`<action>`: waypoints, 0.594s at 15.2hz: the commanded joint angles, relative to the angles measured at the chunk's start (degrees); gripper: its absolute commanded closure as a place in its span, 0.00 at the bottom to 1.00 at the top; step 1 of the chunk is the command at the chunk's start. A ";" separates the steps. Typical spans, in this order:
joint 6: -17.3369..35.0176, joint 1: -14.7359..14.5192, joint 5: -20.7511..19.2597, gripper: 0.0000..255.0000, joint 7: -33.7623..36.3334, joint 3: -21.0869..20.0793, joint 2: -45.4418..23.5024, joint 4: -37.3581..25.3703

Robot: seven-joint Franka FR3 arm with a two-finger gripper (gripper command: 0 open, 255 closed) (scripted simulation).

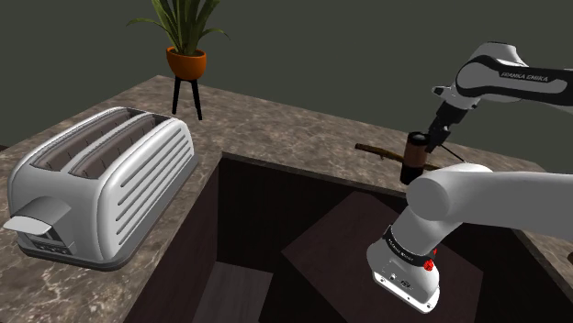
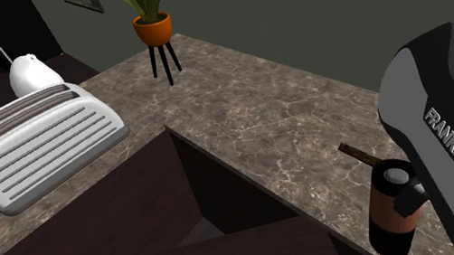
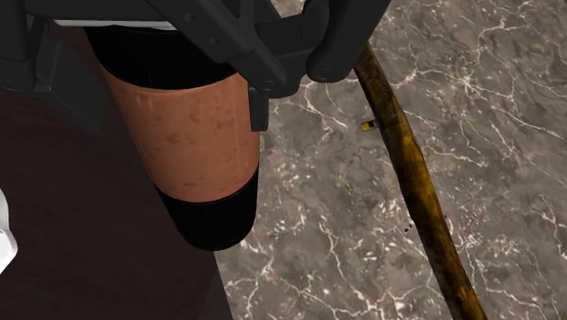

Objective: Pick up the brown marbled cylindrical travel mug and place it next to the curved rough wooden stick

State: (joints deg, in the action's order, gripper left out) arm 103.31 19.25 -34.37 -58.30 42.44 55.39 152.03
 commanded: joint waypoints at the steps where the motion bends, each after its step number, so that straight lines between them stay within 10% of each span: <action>1: 1.74 0.12 -0.86 1.00 0.24 0.99 -0.34 1.30; 9: 5.10 0.37 -2.73 1.00 0.54 3.20 -1.29 3.66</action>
State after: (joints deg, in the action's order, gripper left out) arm 108.33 19.62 -37.07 -57.78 45.62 54.11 155.67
